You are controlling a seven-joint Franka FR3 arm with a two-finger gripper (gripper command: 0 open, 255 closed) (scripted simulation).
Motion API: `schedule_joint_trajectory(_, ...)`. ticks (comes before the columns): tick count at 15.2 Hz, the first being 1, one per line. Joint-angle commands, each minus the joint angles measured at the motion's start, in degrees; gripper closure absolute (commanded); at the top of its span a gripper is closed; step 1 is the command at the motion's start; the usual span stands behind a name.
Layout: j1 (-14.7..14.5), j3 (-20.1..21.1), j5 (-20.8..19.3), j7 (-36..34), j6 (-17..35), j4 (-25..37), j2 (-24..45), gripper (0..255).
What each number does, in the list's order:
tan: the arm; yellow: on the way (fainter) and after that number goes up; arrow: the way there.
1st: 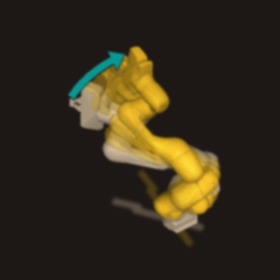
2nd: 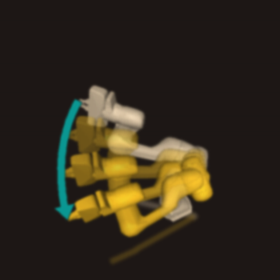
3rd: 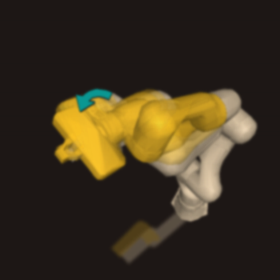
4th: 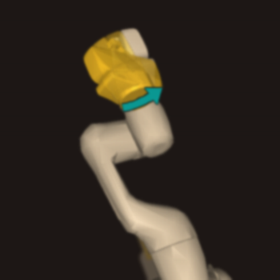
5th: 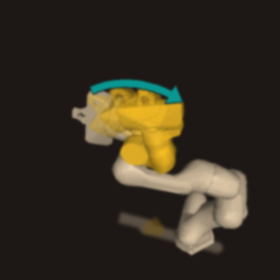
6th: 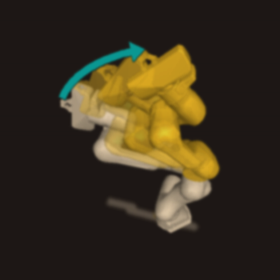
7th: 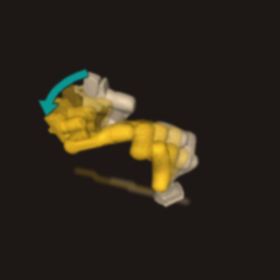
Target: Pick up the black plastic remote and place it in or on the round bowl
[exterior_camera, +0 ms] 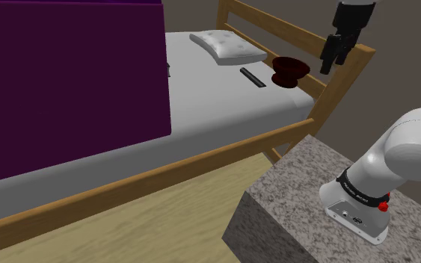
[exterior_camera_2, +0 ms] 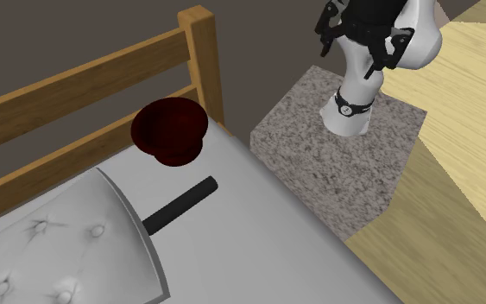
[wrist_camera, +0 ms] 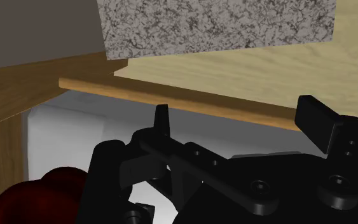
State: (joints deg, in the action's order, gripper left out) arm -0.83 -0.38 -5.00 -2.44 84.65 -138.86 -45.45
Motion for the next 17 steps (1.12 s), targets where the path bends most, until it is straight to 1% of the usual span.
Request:
schedule_joint_trajectory(1, 0.0, 0.0, 0.0, 0.0, 0.0, 0.0, 0.0, 0)
schedule_joint_trajectory(9, 1.8, -4.1, -0.5, 1.3, 11.1, 5.6, 17.4, 0)
schedule_joint_trajectory(13, 2.5, -6.0, 0.2, 2.2, 15.2, 10.3, 26.5, 0)
schedule_joint_trajectory(17, 3.2, -7.7, 1.5, 3.5, 18.2, 16.0, 35.7, 0)
